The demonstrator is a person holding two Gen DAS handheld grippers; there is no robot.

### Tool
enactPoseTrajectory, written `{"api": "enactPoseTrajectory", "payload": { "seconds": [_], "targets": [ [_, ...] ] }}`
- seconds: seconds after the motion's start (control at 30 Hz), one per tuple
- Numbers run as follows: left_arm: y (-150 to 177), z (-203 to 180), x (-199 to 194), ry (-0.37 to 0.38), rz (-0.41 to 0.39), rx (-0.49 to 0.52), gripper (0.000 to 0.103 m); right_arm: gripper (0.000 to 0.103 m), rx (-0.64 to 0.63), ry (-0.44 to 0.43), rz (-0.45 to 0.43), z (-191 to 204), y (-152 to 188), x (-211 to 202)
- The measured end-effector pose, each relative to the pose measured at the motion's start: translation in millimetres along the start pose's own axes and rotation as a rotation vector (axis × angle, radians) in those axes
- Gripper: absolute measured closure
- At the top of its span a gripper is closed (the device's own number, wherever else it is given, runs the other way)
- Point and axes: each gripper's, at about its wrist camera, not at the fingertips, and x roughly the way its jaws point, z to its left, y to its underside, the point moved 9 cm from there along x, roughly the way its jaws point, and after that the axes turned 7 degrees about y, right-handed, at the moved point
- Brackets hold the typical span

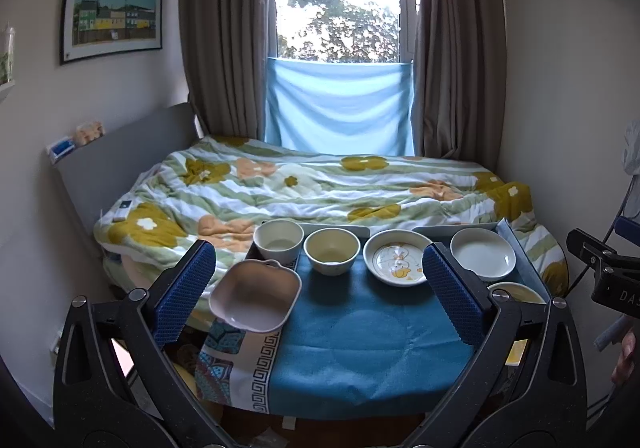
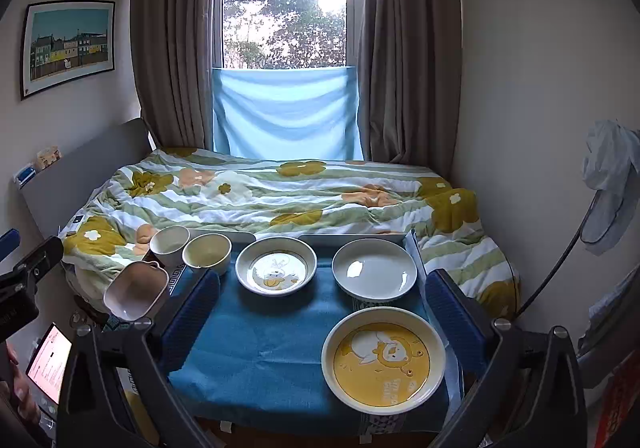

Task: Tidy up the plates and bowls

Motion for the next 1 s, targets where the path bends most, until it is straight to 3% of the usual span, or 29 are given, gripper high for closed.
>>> {"api": "enactPoseTrajectory", "payload": {
  "seconds": [1.0],
  "targets": [
    [-4.7,2.7,-8.7,0.004,-0.022,0.022,0.000,0.000,0.004,0.028,-0.004,-1.0,-3.7,-2.2]
  ]
}}
